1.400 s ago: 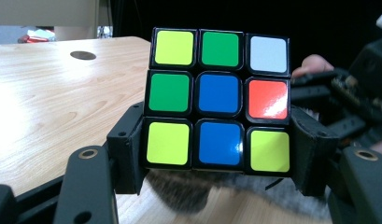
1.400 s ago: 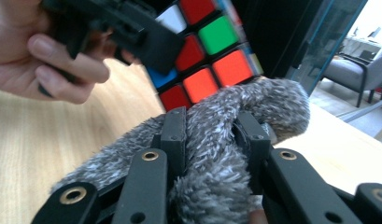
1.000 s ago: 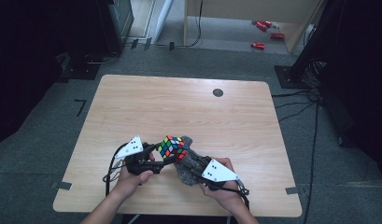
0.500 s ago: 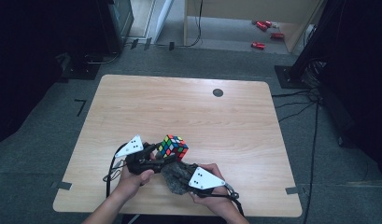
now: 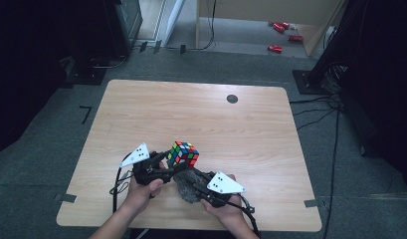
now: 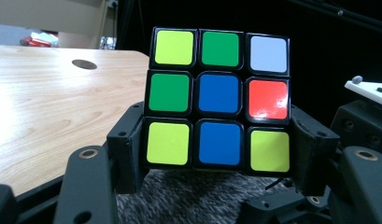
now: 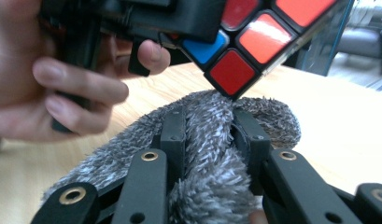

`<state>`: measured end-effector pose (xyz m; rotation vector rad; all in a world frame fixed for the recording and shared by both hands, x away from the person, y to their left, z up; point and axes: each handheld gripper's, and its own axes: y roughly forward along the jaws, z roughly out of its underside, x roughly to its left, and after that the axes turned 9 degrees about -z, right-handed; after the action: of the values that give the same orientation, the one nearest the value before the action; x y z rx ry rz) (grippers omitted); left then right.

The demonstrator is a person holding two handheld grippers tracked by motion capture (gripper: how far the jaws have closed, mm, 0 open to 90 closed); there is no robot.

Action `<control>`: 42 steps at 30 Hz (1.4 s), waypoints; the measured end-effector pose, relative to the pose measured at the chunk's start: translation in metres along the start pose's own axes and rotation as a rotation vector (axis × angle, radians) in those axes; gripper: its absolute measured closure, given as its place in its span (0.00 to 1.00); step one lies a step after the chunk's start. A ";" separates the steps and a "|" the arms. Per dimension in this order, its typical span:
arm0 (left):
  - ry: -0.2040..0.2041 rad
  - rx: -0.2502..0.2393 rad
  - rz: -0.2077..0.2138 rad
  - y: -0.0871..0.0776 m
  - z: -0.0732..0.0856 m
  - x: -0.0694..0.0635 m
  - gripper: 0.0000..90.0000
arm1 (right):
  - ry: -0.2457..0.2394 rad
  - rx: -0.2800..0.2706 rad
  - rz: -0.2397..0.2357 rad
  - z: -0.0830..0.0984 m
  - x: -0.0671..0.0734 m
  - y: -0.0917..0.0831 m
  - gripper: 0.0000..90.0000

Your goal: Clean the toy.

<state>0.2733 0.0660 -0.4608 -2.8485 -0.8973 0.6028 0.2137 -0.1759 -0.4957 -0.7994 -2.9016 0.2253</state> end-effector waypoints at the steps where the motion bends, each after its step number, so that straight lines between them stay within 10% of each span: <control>1: 0.000 0.001 -0.002 0.000 0.000 0.001 0.39 | 0.000 0.002 0.003 0.000 0.000 0.000 0.77; 8: -0.026 0.020 -0.015 -0.001 0.000 0.007 0.39 | -0.010 0.086 0.139 0.004 -0.021 -0.009 0.74; 15: -0.050 0.040 -0.044 0.000 0.000 0.010 0.39 | -0.047 0.109 0.185 -0.002 -0.035 -0.020 0.48; 28: -0.086 0.105 0.034 0.004 -0.004 -0.001 0.39 | -0.352 0.026 0.142 -0.008 -0.017 -0.017 0.23; 42: -0.120 0.219 0.095 0.017 -0.003 -0.008 0.39 | -0.469 -0.001 0.138 -0.003 -0.012 -0.009 0.29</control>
<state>0.2780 0.0473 -0.4585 -2.6924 -0.6666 0.8354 0.2199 -0.1895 -0.4921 -1.0751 -3.2730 0.4847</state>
